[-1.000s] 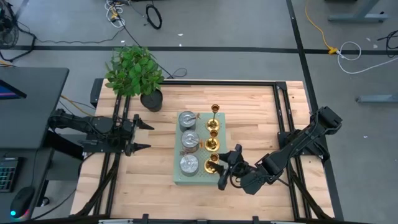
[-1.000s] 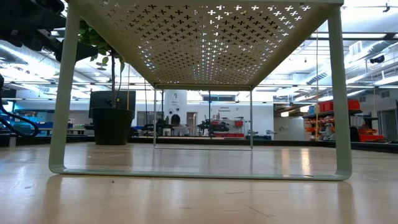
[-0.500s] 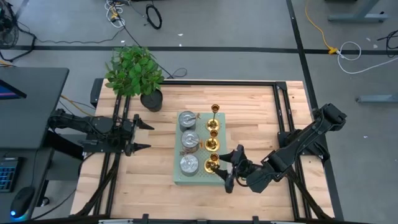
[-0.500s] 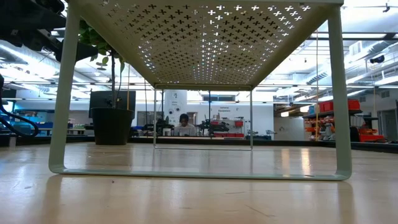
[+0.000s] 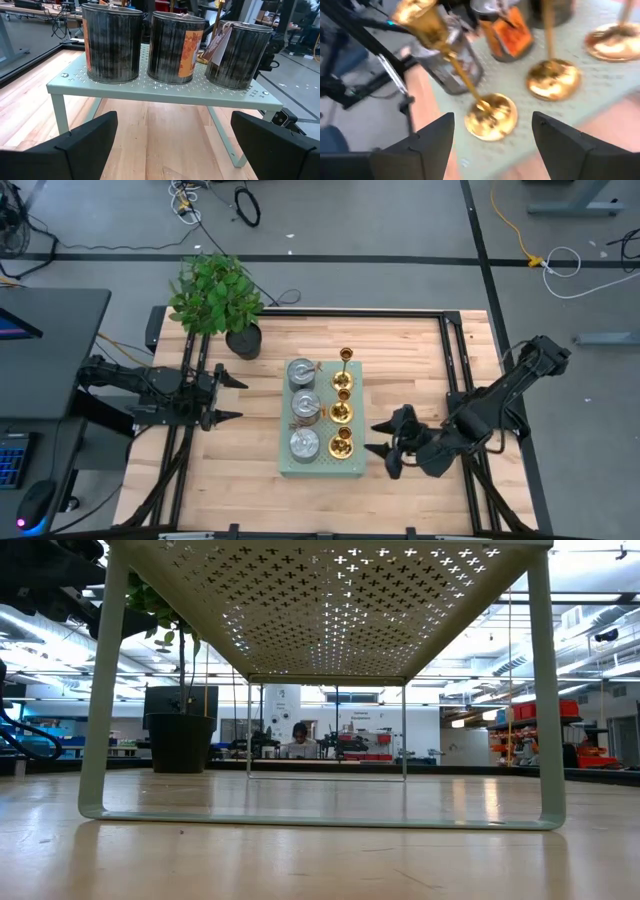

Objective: Pick & Place candle stick holders
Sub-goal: Return to Home Position

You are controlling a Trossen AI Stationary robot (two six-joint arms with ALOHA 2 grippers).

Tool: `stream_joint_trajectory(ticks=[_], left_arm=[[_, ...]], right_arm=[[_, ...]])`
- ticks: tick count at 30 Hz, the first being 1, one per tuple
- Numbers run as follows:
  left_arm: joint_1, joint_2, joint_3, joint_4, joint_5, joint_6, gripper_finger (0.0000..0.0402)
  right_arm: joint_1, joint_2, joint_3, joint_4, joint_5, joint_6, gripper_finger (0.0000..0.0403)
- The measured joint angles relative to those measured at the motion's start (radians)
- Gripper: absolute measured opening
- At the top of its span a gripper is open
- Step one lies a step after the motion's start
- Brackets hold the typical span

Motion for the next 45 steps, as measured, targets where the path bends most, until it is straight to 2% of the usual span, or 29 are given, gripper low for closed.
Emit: stream_joint_trajectory(ticks=[3,6,8,11,14,17,22,24,29,33,37,42,45], left_arm=[[0.000,0.000,0.000,0.000,0.000,0.000,0.0399],[0.000,0.000,0.000,0.000,0.000,0.000,0.0399],[0.000,0.000,0.000,0.000,0.000,0.000,0.0399],[0.000,0.000,0.000,0.000,0.000,0.000,0.0399],[0.000,0.000,0.000,0.000,0.000,0.000,0.0399],[0.000,0.000,0.000,0.000,0.000,0.000,0.0399],[0.000,0.000,0.000,0.000,0.000,0.000,0.0399],[0.000,0.000,0.000,0.000,0.000,0.000,0.0399],[0.000,0.000,0.000,0.000,0.000,0.000,0.0399],[0.000,0.000,0.000,0.000,0.000,0.000,0.0399],[0.000,0.001,0.000,0.001,0.000,0.000,0.0399],[0.000,0.005,0.000,0.003,0.004,0.000,0.0399],[0.000,0.008,0.000,0.002,0.010,0.000,0.0399]], right_arm=[[0.008,-0.048,-0.010,-0.051,0.074,-0.031,0.0270],[0.002,-0.136,-0.067,0.000,0.164,-0.111,0.0270],[-0.015,-0.215,-0.152,0.072,0.175,-0.179,0.0270],[-0.073,-0.363,-0.312,0.316,0.088,-0.339,0.0270],[-0.157,-0.500,-0.475,0.638,-0.101,-0.554,0.0270],[-0.229,-0.629,-0.601,0.808,-0.209,-0.707,0.0270],[-0.304,-0.879,-0.784,0.745,-0.141,-0.729,0.0270],[-0.321,-0.989,-0.830,0.718,-0.161,-0.737,0.0270],[-0.364,-1.204,-0.859,0.503,-0.193,-0.720,0.0270],[-0.390,-1.344,-0.859,0.312,-0.157,-0.688,0.0270],[-0.410,-1.344,-0.860,0.247,-0.074,-0.627,0.0270],[-0.450,-1.322,-0.962,0.434,-0.133,-0.606,0.0270],[-0.479,-1.324,-1.093,0.537,-0.151,-0.480,0.0270]])
